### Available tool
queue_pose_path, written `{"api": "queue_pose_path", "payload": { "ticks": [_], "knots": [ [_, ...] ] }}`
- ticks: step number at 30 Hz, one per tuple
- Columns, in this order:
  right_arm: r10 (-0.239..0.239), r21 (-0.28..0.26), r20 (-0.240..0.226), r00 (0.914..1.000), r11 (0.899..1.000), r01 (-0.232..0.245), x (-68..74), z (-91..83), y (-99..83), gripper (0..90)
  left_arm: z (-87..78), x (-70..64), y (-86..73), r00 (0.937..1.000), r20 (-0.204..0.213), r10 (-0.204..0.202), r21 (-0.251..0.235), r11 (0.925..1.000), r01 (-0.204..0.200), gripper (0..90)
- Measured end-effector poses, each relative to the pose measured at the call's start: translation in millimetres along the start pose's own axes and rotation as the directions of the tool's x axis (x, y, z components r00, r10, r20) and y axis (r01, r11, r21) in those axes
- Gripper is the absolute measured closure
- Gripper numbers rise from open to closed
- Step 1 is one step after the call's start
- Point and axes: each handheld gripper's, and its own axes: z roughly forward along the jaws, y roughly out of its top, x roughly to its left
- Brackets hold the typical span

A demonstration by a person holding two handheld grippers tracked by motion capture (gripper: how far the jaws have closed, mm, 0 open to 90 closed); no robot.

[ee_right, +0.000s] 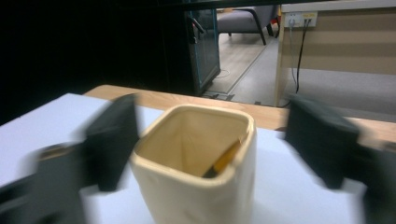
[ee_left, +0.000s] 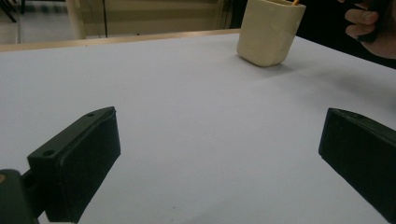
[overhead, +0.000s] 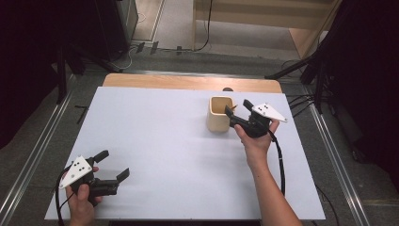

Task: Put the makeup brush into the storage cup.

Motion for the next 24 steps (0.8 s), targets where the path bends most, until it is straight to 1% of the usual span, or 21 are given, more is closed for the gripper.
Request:
{"api": "queue_pose_path", "payload": {
  "ticks": [3, 4, 7, 8, 9, 11, 12, 13, 16, 18, 21, 24],
  "knots": [
    [-0.006, 0.003, -0.017, 0.9998, 1.000, 0.006, -1.1, -10.7, -2.1, 1.4, 1.3, -1.3, 0.0, 1.0000, 0.002, 0.002, -0.001, 1.0000, -0.002, 0.0],
    [-0.006, 0.003, -0.025, 0.9997, 1.000, 0.006, -1.8, -14.2, -3.2, 0.0, 1.6, -1.8, 0.0, 1.0000, 0.002, 0.003, 0.001, 1.0000, -0.003, 0.0],
    [0.002, 0.005, -0.026, 0.9997, 1.000, -0.002, -4.1, -24.4, -7.4, 0.0, 1.8, -2.6, 0.0, 1.0000, 0.004, 0.003, 0.000, 1.0000, -0.003, 0.0],
    [0.001, -0.005, -0.030, 0.9996, 1.000, -0.001, -4.8, -28.1, -9.2, 0.0, 1.9, -2.7, -0.1, 1.0000, 0.004, 0.003, 0.000, 1.0000, -0.003, 0.0],
    [0.002, -0.003, -0.033, 0.9995, 1.000, -0.002, -4.8, -32.0, -11.2, 0.0, 1.7, -2.6, 0.0, 1.0000, 0.005, 0.006, 0.001, 1.0000, -0.006, 0.0],
    [-0.016, 0.003, -0.024, 0.9996, 1.000, 0.016, -4.6, -38.2, -14.4, 0.0, 1.7, -2.7, 0.0, 1.0000, 0.003, 0.008, 0.003, 1.0000, -0.008, 0.0],
    [-0.031, 0.002, -0.031, 0.9990, 1.000, 0.031, -3.9, -44.6, -18.0, 0.0, 1.8, -2.6, -0.1, 1.0000, 0.003, 0.008, 0.002, 1.0000, -0.008, 0.0],
    [-0.031, 0.002, -0.031, 0.9990, 1.000, 0.031, -3.9, -44.6, -18.0, 0.0, 1.9, -2.8, -0.1, 1.0000, 0.003, 0.006, 0.001, 1.0000, -0.006, 0.0],
    [-0.051, 0.008, -0.028, 0.9983, 0.999, 0.051, -3.1, -52.3, -23.1, 0.0, 1.7, -2.9, 0.1, 0.9999, 0.002, 0.010, 0.003, 0.9999, -0.010, 0.0],
    [-0.046, 0.019, -0.032, 0.9985, 0.999, 0.046, -4.1, -59.3, -28.1, 0.0, 1.7, -2.8, 0.1, 1.0000, 0.002, 0.009, 0.002, 1.0000, -0.009, 0.0],
    [-0.052, 0.025, -0.031, 0.9982, 0.998, 0.052, -5.5, -62.8, -31.7, 0.0, 1.8, -3.0, 0.1, 0.9999, 0.001, 0.010, 0.003, 0.9999, -0.010, 0.0],
    [-0.044, 0.033, -0.028, 0.9986, 0.998, 0.045, -7.9, -68.1, -37.8, 0.0, 1.6, -3.1, 0.1, 0.9999, 0.001, 0.012, 0.003, 0.9999, -0.012, 0.0]
  ]
}}
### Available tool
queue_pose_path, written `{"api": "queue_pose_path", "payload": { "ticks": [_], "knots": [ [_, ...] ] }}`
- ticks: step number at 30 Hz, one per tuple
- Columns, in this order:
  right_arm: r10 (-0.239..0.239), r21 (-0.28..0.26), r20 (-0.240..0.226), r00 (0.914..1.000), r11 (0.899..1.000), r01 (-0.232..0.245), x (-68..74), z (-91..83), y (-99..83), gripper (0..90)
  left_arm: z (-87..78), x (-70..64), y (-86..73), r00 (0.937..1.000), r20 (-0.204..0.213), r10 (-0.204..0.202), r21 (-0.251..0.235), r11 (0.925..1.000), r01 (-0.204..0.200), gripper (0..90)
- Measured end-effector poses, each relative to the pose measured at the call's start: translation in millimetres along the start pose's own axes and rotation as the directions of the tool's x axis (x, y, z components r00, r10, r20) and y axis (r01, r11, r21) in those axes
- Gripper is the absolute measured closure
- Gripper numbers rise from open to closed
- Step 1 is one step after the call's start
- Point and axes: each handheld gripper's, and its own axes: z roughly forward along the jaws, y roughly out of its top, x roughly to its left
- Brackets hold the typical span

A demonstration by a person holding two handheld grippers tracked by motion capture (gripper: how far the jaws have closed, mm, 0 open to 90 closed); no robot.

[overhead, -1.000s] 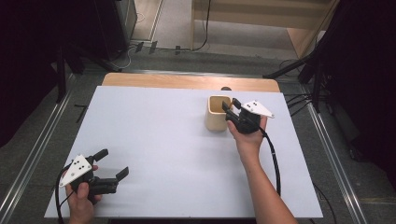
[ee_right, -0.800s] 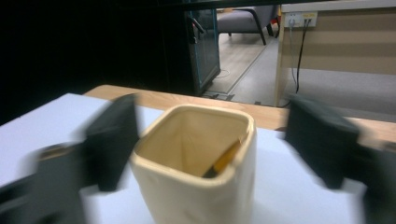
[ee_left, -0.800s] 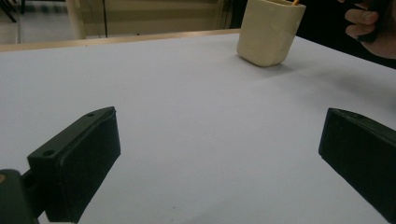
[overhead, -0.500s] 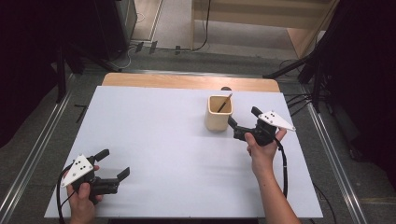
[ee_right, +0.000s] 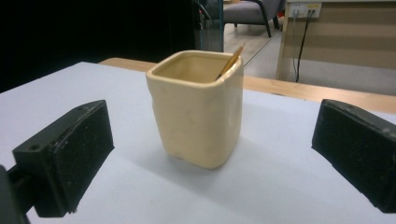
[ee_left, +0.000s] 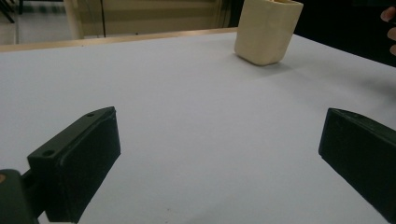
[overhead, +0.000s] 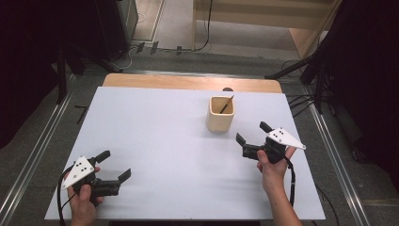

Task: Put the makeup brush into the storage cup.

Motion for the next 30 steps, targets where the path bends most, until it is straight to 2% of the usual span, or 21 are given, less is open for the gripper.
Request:
{"api": "queue_pose_path", "payload": {
  "ticks": [15, 30],
  "knots": [
    [0.018, 0.040, 0.034, 0.9993, 0.999, -0.019, -12.3, -28.1, -27.1, 0.0, 1.1, -1.2, -0.2, 1.0000, 0.005, 0.002, 0.001, 1.0000, -0.002, 0.0],
    [0.015, 0.073, 0.070, 0.9974, 0.997, -0.020, -27.1, -53.7, -44.1, 0.0, 0.3, -0.8, -0.1, 1.0000, 0.000, 0.003, 0.002, 1.0000, -0.003, 0.0]
  ]
}}
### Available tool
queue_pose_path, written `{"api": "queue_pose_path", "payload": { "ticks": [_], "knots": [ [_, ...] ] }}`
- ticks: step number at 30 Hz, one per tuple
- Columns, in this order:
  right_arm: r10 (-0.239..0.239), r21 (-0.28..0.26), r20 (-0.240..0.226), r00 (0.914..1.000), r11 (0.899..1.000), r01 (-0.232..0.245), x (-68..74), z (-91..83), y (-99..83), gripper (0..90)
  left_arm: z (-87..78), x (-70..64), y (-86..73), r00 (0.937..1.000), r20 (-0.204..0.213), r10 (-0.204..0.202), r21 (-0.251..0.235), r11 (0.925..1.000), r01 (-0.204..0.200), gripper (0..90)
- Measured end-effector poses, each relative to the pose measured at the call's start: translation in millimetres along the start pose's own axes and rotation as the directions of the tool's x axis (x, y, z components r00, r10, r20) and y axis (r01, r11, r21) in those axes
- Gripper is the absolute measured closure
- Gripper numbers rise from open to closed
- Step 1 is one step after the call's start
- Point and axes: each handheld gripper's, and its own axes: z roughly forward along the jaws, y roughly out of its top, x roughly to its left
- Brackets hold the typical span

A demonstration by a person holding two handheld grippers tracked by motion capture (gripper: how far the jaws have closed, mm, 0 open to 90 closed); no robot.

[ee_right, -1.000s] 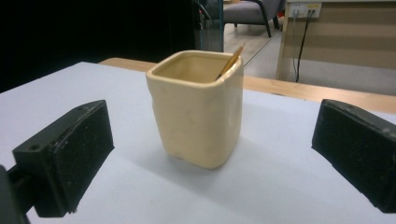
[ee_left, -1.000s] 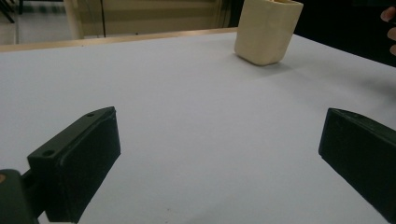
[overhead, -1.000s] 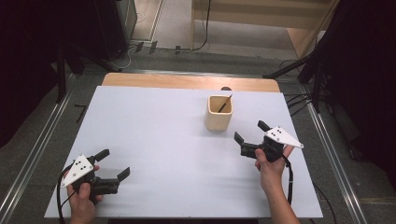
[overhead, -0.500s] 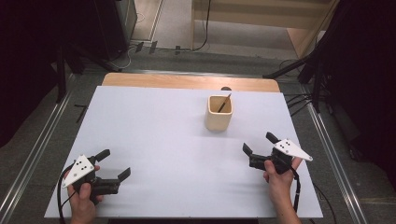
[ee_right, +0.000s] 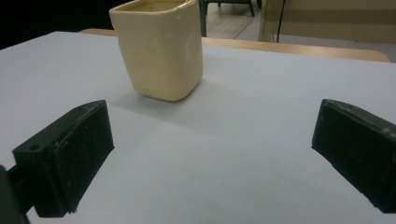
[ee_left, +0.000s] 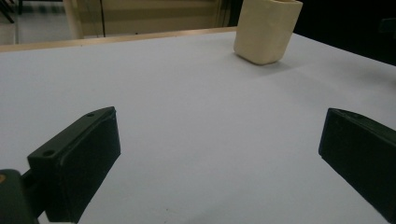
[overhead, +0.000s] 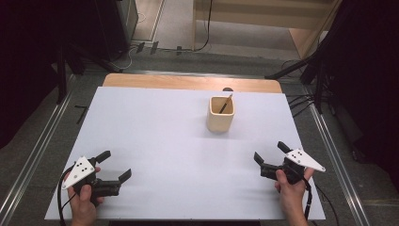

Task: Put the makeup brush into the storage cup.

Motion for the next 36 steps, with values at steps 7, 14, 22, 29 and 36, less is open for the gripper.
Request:
{"api": "queue_pose_path", "payload": {
  "ticks": [7, 14, 22, 29, 36],
  "knots": [
    [0.010, 0.015, 0.006, 0.9999, 1.000, -0.010, -4.9, -7.7, -8.5, 0.0, 0.4, -1.0, 0.2, 1.0000, 0.000, 0.003, -0.001, 1.0000, -0.003, 0.0],
    [0.008, 0.024, 0.023, 0.9997, 1.000, -0.009, -12.0, -19.9, -16.9, 0.0, -0.6, -1.5, 0.5, 1.0000, -0.002, 0.007, -0.003, 1.0000, -0.007, 0.0],
    [0.003, 0.037, 0.019, 0.9998, 0.999, -0.004, -12.9, -31.6, -21.9, 0.0, 0.2, 0.7, 0.9, 0.9998, -0.006, 0.020, 0.005, 0.9998, -0.020, 0.0],
    [0.017, 0.032, 0.023, 0.9996, 0.999, -0.018, -19.2, -36.4, -24.3, 0.0, 1.5, 1.4, 1.0, 0.9997, -0.005, 0.023, 0.007, 0.9997, -0.023, 0.0],
    [0.022, 0.029, 0.030, 0.9993, 0.999, -0.023, -24.3, -37.7, -25.7, 0.0, 2.5, 1.2, 0.8, 0.9997, -0.005, 0.026, 0.017, 0.9995, -0.025, 0.0]
  ]
}}
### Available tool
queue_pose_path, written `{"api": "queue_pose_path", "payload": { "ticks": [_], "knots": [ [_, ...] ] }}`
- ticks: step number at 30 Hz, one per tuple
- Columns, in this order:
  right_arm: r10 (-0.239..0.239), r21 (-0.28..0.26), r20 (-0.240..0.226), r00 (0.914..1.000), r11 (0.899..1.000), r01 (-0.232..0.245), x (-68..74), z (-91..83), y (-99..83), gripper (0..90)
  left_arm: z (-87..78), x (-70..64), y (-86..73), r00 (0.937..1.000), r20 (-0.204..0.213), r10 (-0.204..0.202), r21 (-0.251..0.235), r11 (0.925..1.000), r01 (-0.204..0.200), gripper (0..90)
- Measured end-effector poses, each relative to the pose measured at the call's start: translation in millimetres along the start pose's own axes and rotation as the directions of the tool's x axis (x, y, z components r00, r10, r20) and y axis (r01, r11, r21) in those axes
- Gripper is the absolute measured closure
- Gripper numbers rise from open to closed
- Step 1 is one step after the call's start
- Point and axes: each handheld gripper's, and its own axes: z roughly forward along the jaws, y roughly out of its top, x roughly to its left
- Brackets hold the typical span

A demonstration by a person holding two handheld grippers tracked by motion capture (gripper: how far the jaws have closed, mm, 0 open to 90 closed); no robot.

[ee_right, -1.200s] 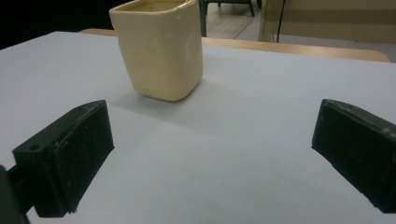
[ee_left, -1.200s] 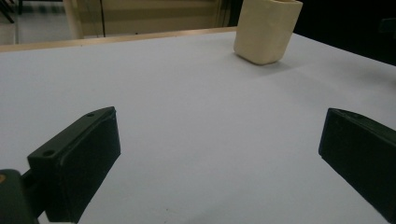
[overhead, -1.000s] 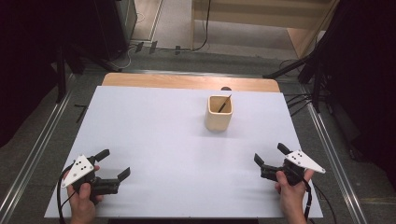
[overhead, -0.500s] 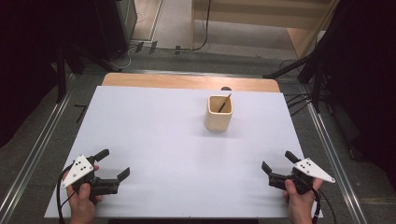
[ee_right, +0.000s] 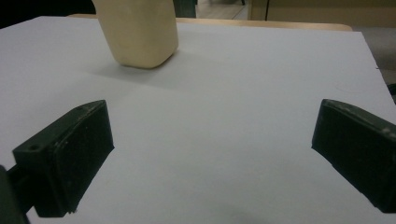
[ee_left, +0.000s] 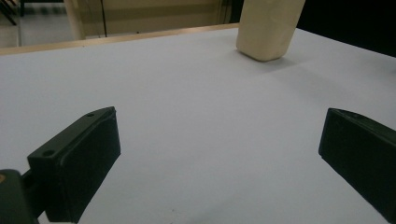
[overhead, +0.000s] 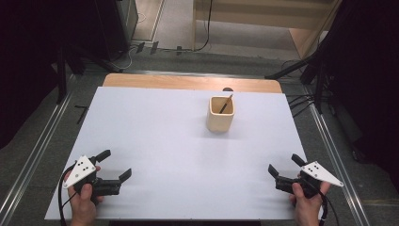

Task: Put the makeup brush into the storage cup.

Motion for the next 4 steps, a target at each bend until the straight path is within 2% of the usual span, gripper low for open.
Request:
{"api": "queue_pose_path", "payload": {
  "ticks": [4],
  "knots": [
    [-0.007, 0.003, -0.006, 1.0000, 1.000, 0.007, 1.6, -0.1, 1.3, 0.0, 1.2, -0.5, 0.2, 1.0000, 0.002, 0.002, 0.000, 1.0000, -0.002, 0.0]
  ]
}}
